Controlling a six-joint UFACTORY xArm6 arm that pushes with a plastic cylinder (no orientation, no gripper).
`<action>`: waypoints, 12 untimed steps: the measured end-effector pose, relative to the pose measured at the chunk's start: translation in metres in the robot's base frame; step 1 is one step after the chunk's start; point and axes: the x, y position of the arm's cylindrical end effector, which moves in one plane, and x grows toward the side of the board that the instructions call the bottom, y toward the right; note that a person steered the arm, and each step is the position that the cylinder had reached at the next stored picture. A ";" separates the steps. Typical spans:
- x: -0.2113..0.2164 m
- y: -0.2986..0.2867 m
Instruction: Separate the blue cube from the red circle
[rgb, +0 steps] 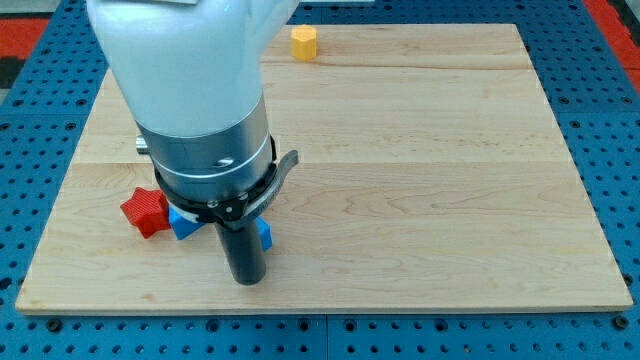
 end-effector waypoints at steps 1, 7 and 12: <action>-0.006 0.000; -0.014 -0.028; -0.058 -0.007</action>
